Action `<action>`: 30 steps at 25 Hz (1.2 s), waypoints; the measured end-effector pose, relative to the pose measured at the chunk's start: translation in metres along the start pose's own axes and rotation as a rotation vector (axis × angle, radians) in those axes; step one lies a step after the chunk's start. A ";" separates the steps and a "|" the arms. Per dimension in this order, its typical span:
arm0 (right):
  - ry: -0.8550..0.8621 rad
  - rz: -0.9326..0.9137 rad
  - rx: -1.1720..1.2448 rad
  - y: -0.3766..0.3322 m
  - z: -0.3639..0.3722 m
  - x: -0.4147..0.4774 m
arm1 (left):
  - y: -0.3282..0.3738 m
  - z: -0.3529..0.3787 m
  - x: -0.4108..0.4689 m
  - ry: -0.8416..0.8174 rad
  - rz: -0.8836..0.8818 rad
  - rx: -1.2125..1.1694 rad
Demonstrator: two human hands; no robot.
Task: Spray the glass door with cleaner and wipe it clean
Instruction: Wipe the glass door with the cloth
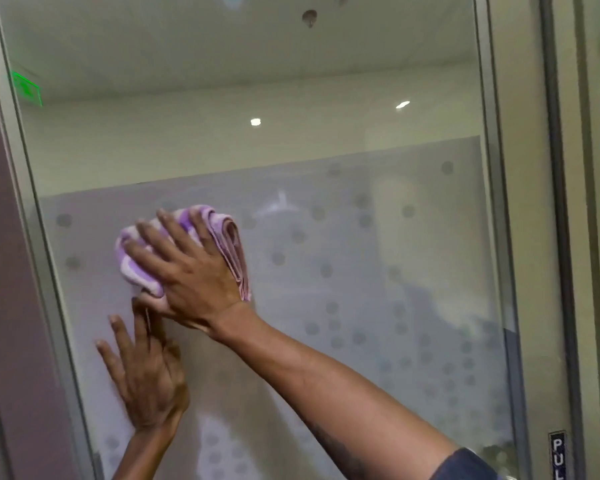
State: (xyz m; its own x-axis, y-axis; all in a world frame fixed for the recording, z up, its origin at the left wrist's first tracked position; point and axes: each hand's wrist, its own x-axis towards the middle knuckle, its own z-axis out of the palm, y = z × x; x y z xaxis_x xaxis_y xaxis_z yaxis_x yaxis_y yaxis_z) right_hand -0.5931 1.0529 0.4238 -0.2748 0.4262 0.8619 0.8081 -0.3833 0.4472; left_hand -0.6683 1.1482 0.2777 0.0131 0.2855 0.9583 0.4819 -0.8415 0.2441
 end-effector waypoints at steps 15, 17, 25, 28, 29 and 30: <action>0.232 -0.054 -0.145 0.275 -0.082 -0.113 | 0.002 -0.008 0.000 -0.044 -0.024 -0.026; 0.296 0.139 -0.164 0.309 -0.090 -0.142 | 0.001 -0.006 -0.001 -0.036 -0.024 -0.028; 0.616 1.061 -0.063 0.277 -0.081 -0.136 | 0.003 0.002 0.000 0.017 0.004 -0.037; 0.633 1.010 -0.057 0.229 -0.069 -0.104 | 0.005 0.000 0.000 0.028 0.014 -0.031; 0.618 0.986 -0.026 0.211 -0.065 -0.093 | 0.004 -0.002 0.002 0.009 0.017 -0.039; 0.602 0.957 0.001 0.192 -0.061 -0.081 | 0.004 -0.002 0.003 0.006 0.023 -0.042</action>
State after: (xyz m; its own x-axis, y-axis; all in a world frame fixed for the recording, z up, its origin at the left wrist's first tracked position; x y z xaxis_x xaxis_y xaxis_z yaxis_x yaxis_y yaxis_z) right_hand -0.4473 0.8951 0.4547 0.2512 -0.5067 0.8247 0.8213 -0.3392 -0.4586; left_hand -0.6676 1.1444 0.2816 0.0184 0.2635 0.9645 0.4446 -0.8662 0.2281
